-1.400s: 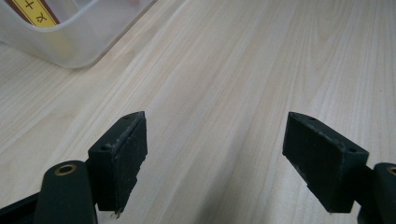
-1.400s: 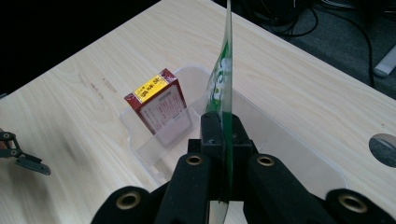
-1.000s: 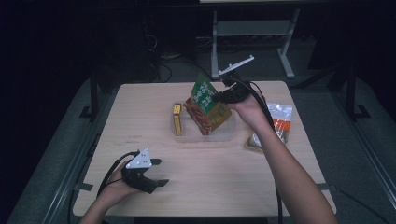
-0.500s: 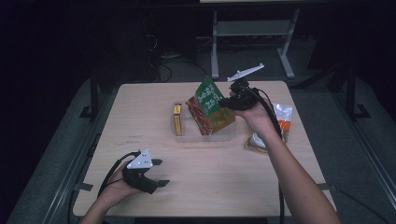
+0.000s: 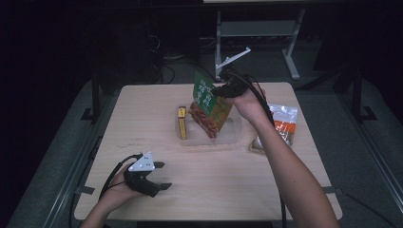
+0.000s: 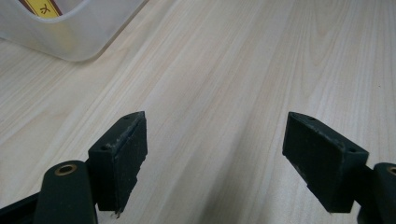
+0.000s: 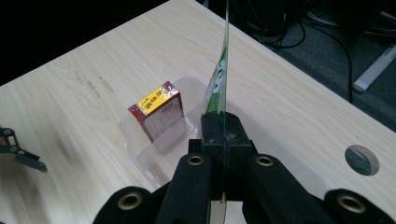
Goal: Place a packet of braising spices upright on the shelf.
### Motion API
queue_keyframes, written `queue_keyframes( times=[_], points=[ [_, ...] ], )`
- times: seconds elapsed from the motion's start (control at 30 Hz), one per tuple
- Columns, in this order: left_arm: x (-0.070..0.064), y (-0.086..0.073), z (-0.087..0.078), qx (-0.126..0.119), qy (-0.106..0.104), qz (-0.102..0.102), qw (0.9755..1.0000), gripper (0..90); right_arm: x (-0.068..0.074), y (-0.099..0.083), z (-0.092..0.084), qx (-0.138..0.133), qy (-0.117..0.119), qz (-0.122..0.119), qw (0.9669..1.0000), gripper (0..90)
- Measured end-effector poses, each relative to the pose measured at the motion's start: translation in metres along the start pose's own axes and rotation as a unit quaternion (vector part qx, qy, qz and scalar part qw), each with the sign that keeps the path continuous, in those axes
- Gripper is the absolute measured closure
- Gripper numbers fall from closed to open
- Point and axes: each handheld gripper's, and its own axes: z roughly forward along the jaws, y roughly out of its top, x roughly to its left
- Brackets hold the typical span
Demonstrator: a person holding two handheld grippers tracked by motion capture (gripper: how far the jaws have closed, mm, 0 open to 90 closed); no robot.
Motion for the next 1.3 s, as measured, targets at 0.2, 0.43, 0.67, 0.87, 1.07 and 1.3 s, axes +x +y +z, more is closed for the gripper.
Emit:
queue_keyframes(
  times=[0.2,0.43,0.67,0.87,1.07,1.3],
  points=[
    [0.000,0.000,0.001,-0.001,0.000,0.000,1.0000,21.6,0.002,0.003,0.012,0.005,0.003,0.001,1.0000,89.8],
    [0.001,0.000,0.001,0.003,0.000,0.005,1.0000,21.6,0.003,0.006,0.021,0.001,0.011,0.003,0.9999,89.6],
    [0.000,0.000,0.002,0.006,0.000,0.006,1.0000,21.6,0.004,0.012,0.030,-0.002,0.013,0.001,0.9999,89.1],
    [-0.001,0.001,0.004,0.008,-0.001,0.009,0.9999,21.6,0.003,0.013,0.032,-0.005,0.015,-0.001,0.9999,88.1],
    [-0.002,0.001,0.004,0.011,-0.002,0.010,0.9999,21.6,0.005,0.009,0.029,-0.008,0.020,-0.006,0.9997,70.8],
    [-0.003,0.001,0.006,0.012,-0.004,0.009,0.9999,21.6,0.005,-0.002,0.019,-0.017,0.018,-0.008,0.9997,53.3]
  ],
)
